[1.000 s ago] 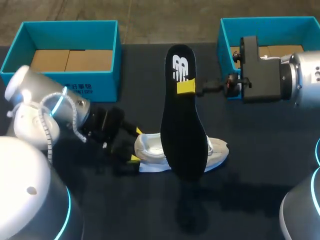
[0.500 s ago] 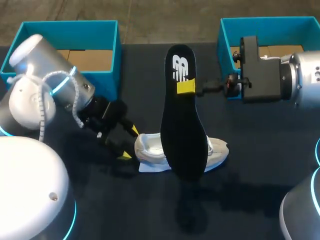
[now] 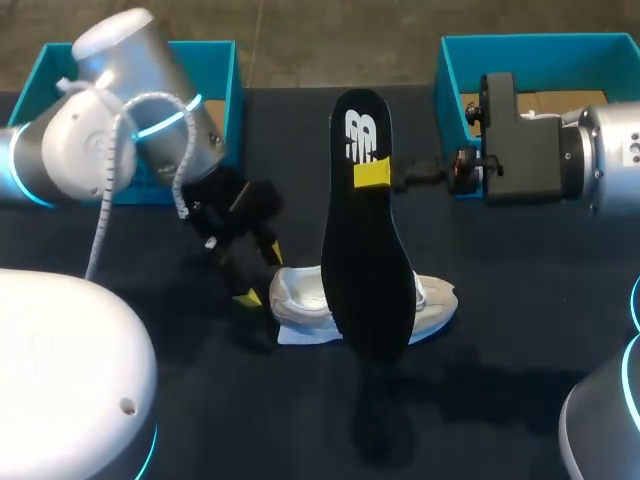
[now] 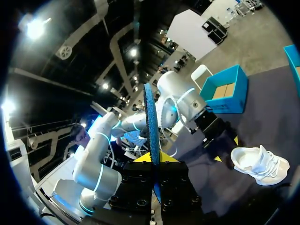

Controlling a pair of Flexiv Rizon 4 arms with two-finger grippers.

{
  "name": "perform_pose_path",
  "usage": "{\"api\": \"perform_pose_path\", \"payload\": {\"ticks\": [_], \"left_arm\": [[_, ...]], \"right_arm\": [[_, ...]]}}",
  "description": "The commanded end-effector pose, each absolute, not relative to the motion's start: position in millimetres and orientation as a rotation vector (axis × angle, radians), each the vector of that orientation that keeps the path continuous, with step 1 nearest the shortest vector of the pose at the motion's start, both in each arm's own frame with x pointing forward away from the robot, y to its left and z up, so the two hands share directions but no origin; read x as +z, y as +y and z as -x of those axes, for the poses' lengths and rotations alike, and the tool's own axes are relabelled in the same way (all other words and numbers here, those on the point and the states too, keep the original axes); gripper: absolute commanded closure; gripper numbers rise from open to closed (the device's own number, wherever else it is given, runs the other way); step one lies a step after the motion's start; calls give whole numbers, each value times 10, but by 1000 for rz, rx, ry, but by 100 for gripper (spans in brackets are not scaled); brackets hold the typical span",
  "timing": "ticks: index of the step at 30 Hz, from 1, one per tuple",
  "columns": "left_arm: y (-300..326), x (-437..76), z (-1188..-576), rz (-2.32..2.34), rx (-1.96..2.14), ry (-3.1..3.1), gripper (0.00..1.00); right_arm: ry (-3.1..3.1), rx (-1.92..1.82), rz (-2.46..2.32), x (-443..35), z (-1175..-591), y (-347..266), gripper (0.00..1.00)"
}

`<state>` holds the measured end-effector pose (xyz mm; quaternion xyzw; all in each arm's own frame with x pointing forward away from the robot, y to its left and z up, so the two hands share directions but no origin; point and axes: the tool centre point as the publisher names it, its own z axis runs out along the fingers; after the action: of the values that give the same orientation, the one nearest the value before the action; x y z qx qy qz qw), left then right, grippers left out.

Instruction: Take the shoe out of the shoebox, open the shoe tongue, remove and reinsert the insole, then place the shoe into the shoebox

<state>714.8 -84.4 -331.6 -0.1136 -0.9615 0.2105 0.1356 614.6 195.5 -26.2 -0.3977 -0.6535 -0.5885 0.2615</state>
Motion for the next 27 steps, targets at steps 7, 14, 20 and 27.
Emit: {"api": "perform_pose_path", "payload": {"ticks": [7,14,20,27], "left_arm": [[-913,-3159,-7094,391,149,-2909,0],[-942,-3103,-7075,377,39,-2938,0],[-935,-3094,-7079,361,34,-2961,0],[-927,-3102,-7085,352,91,-2976,0]], "right_arm": [[-1767,-1594,1081,-265,-6140,1977,100],[-1767,-1594,1081,-265,-6140,1977,100],[-1767,-1594,1081,-265,-6140,1977,100],[-1767,-1594,1081,-265,-6140,1977,100]]}}
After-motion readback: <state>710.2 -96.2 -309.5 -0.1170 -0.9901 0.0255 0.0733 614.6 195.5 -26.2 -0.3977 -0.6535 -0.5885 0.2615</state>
